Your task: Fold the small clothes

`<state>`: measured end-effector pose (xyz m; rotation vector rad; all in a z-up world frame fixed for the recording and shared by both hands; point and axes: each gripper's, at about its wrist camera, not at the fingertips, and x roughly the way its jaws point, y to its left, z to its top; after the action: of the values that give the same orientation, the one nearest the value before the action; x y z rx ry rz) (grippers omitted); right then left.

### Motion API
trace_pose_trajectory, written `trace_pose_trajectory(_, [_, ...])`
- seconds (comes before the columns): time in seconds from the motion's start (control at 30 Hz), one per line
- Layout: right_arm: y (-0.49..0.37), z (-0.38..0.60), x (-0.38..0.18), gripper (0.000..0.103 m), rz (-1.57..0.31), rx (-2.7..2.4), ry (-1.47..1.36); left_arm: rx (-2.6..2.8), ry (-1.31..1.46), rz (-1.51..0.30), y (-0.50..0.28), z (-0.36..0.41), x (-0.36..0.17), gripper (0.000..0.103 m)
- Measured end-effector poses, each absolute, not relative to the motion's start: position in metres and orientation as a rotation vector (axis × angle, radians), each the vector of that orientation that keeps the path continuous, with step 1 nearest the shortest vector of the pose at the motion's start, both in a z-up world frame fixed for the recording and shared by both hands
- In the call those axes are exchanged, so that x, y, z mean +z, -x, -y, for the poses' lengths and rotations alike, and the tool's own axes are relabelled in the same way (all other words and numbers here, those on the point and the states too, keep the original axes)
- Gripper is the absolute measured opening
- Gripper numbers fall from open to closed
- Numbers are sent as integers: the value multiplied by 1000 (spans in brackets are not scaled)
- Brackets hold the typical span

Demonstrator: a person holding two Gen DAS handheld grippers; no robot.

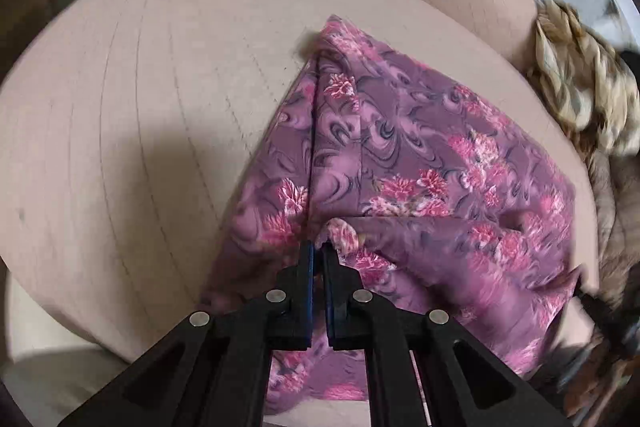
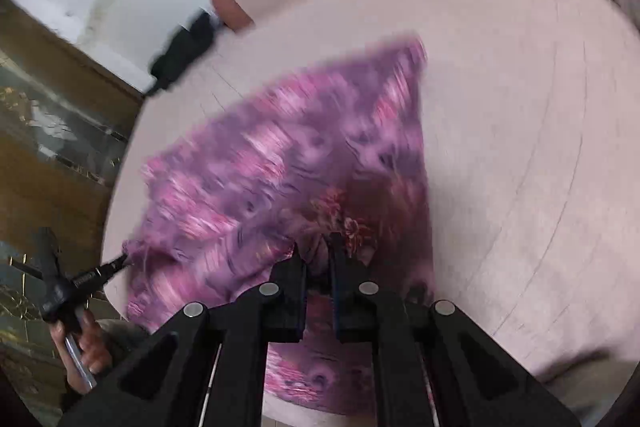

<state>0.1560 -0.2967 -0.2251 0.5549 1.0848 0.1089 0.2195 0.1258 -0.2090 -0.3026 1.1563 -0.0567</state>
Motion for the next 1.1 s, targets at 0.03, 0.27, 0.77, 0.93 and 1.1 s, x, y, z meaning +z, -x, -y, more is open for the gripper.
trace_pose_trajectory(0.03, [-155, 294, -222, 11, -1090, 114, -539, -59, 305, -1145, -218, -127, -205, 6])
trace_pose_trajectory(0.27, [-94, 313, -195, 56, -931, 145, -657, -91, 421, -1088, -169, -151, -185, 30])
trace_pose_trajectory(0.77, [-144, 303, -244, 64, -1044, 247, -972, -147, 687, -1252, -244, -132, -227, 47])
trace_pose_trajectory(0.93, [-146, 311, -249, 23, -1068, 230, -957, -148, 721, -1212, -240, -142, -227, 13])
trace_pose_trajectory(1.1, [-121, 306, -203, 6, -1033, 195, -801, -213, 658, -1138, -216, -146, -189, 11])
